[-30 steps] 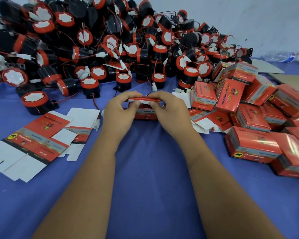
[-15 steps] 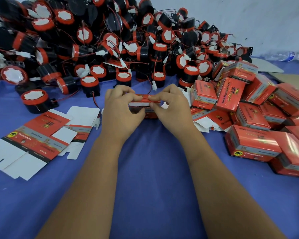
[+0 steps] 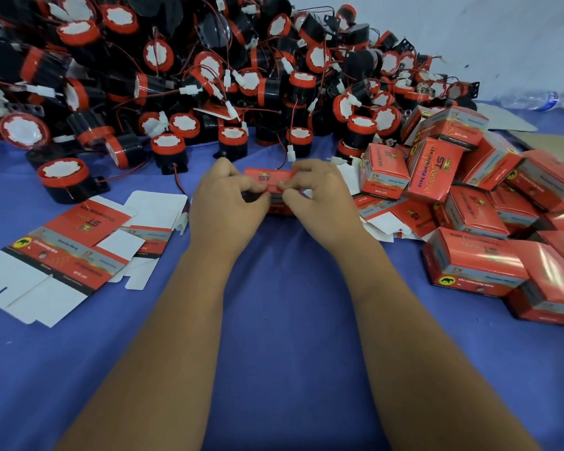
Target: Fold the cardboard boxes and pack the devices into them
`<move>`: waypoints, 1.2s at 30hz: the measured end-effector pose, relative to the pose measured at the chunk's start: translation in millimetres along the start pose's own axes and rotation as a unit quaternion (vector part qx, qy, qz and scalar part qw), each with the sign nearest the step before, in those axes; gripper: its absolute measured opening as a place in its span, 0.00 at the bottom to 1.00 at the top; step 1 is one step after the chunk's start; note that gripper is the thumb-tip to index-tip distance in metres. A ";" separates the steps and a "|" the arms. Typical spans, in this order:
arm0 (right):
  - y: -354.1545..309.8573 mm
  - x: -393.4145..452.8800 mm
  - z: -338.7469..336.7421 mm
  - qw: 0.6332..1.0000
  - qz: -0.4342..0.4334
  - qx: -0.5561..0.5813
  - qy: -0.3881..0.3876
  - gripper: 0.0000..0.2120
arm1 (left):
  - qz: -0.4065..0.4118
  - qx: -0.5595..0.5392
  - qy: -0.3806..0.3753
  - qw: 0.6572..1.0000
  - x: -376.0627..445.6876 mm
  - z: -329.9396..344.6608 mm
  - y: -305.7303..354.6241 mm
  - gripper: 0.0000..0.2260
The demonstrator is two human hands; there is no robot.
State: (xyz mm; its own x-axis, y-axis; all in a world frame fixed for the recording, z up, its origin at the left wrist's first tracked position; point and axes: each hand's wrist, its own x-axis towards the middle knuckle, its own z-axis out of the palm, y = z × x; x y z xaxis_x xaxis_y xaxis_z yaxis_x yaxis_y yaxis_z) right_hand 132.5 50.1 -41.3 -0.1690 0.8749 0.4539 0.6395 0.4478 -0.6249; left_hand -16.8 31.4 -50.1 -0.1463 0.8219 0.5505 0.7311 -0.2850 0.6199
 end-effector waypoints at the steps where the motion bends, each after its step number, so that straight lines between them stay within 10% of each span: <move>1: -0.9 -0.7 0.8 1.000 0.005 0.016 -0.014 0.05 | -0.008 -0.008 -0.002 1.000 -1.4 0.9 -0.4 0.06; 5: -3.5 -1.7 -0.7 1.000 -0.004 0.002 -0.021 0.09 | -0.001 -0.039 0.003 0.999 -2.3 2.1 -1.0 0.05; 10: -5.7 5.2 -23.6 0.988 -0.031 0.034 0.151 0.13 | 0.001 -0.153 0.061 0.986 2.7 1.3 7.3 0.12; 17: 30.1 4.7 -70.6 0.901 0.151 -0.191 0.359 0.14 | -0.074 -0.081 0.013 0.994 4.4 3.2 4.5 0.11; 26: 37.1 13.7 -71.4 0.868 0.182 -0.298 0.352 0.18 | -0.071 -0.075 -0.045 0.994 -3.0 8.1 8.4 0.11; 36: -2.3 3.6 -31.6 0.935 -0.087 -0.288 0.187 0.10 | -0.121 -0.113 -0.198 0.966 -6.7 38.7 44.5 0.18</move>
State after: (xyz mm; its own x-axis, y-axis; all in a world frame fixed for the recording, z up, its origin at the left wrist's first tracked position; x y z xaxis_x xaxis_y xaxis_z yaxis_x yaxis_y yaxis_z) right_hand 154.0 46.4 -18.1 -0.1025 0.6248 0.7741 0.9428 0.3092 -0.1248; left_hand 42.5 32.2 -47.8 0.0046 0.9894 0.1449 0.5359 -0.1248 0.8350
